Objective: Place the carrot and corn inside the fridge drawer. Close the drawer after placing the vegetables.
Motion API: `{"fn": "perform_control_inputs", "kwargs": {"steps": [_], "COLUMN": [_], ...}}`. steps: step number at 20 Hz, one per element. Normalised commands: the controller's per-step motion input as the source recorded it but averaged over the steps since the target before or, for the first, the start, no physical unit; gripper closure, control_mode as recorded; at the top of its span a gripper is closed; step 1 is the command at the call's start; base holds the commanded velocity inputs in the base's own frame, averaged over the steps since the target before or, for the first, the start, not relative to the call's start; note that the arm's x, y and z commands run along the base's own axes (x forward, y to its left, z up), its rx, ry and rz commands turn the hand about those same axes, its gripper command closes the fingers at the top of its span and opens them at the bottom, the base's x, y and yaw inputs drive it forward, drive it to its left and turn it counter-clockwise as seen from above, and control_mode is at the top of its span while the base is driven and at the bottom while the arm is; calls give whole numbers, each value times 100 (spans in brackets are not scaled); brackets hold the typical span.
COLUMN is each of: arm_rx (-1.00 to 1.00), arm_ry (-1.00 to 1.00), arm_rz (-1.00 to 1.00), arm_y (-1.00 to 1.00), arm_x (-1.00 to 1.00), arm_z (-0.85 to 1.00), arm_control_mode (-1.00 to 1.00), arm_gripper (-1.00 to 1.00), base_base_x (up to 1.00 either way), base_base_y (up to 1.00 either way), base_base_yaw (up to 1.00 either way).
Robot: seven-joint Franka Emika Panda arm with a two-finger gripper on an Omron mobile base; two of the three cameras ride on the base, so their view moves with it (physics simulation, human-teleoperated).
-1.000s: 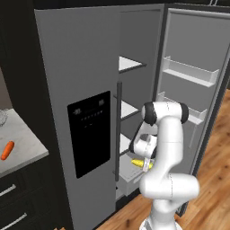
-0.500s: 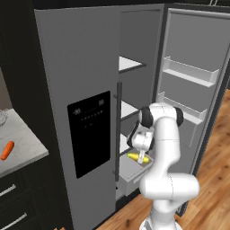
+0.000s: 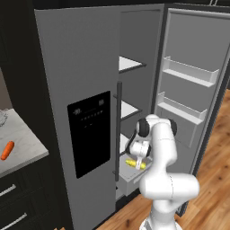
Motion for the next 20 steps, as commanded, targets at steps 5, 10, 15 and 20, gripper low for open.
{"fn": "perform_control_inputs", "kwargs": {"steps": [5, 10, 15, 20], "arm_rx": [11, 14, 15, 1], "arm_ry": [0, 0, 0, 12], "arm_rz": [0, 0, 0, 0], "arm_y": [-7, -20, -17, -3], "arm_x": [-28, -71, -87, 64], "arm_z": [-53, -35, -15, 23], "arm_control_mode": [-100, -100, -100, -100], "arm_gripper": [100, 100, 100, 100], "base_base_x": [0, 0, 0, 0], "base_base_y": [0, 0, 0, 0], "base_base_yaw": [0, 0, 0, 0]}}
